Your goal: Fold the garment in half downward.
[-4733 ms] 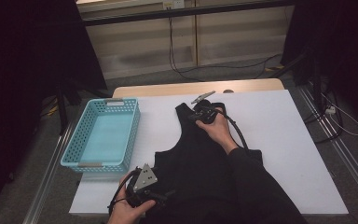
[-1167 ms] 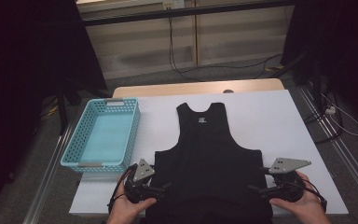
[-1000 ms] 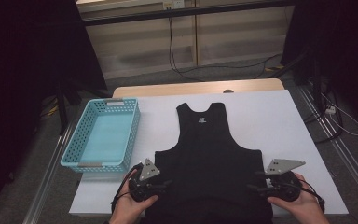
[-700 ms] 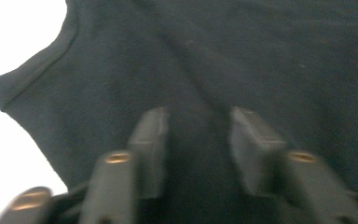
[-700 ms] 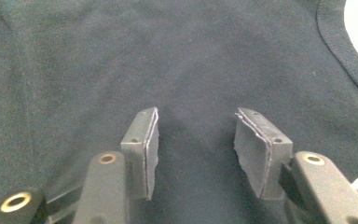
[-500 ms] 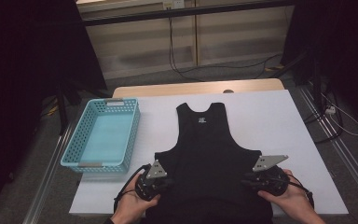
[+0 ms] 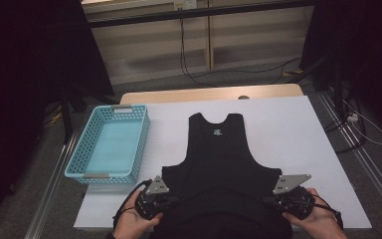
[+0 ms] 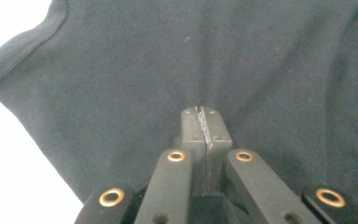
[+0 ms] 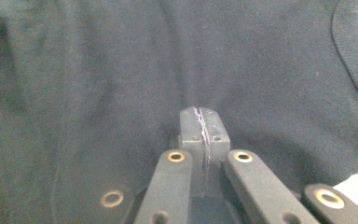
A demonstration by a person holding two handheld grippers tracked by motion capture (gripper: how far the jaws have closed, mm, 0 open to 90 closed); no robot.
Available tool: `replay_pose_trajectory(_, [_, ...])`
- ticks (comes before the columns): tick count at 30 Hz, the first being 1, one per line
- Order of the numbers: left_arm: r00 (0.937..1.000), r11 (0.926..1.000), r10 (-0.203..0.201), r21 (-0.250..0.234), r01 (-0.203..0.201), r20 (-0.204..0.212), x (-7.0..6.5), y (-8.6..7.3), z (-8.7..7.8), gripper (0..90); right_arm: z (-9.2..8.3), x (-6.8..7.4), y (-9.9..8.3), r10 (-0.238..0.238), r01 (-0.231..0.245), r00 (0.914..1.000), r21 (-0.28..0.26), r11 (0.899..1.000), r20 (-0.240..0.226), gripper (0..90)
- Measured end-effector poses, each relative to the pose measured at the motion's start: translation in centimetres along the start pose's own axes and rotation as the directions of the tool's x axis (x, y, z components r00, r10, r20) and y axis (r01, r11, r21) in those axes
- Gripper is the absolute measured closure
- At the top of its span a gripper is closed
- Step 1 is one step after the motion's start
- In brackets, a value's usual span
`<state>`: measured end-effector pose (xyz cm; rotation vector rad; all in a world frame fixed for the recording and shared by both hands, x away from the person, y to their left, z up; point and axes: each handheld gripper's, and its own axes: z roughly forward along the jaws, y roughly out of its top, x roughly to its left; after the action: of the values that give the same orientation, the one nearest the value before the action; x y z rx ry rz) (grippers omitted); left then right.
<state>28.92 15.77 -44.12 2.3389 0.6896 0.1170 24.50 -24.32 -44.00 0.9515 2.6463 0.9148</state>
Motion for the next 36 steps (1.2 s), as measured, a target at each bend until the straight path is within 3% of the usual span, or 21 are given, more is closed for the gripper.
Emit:
replay_pose_trajectory(4, [0.9996,1.0000,0.003,0.002,-0.003,0.026,-0.5,-0.4,-0.3,90.0,-0.3,0.3,-0.5,0.005,-0.005,0.9994,-0.005,1.000,-0.035,90.0])
replay_pose_trajectory(11, [0.9988,1.0000,0.005,0.005,-0.005,0.049,-1.6,-1.7,-1.4,90.0,-0.6,1.8,-0.6,-0.058,0.059,0.9966,0.011,0.998,-0.058,90.0])
replay_pose_trajectory(19, [0.9969,0.9999,0.009,0.007,-0.010,0.079,-3.2,-2.5,-2.3,90.0,-1.3,3.2,-1.0,-0.086,0.086,0.9929,-0.003,0.996,-0.082,90.0])
replay_pose_trajectory(24, [0.9956,0.9989,-0.026,-0.037,0.030,0.090,-2.5,-2.3,-2.4,87.7,-1.4,3.0,-1.0,-0.070,0.068,0.9950,-0.034,0.997,-0.072,87.5])
replay_pose_trajectory(28, [0.9995,0.9960,-0.028,-0.084,0.029,0.017,-2.0,-1.4,-2.2,71.6,-1.2,2.2,-0.7,-0.024,0.020,0.9982,-0.086,0.996,-0.055,71.4])
replay_pose_trajectory(30, [0.9995,0.9951,-0.032,-0.093,0.033,0.004,-1.7,-0.7,-1.9,67.1,-1.2,1.7,-0.4,0.000,-0.006,0.9989,-0.123,0.992,-0.048,62.6])
replay_pose_trajectory(32, [0.9997,0.9952,-0.010,-0.097,0.008,-0.021,-1.3,0.0,-1.4,59.0,-1.1,1.1,-0.1,0.032,-0.037,0.9990,-0.147,0.988,-0.032,55.3])
replay_pose_trajectory(36, [0.9982,0.9902,-0.040,-0.136,0.034,-0.045,-0.3,1.2,-0.7,40.3,-0.8,0.1,0.4,0.079,-0.081,0.9967,-0.181,0.980,-0.018,45.8])
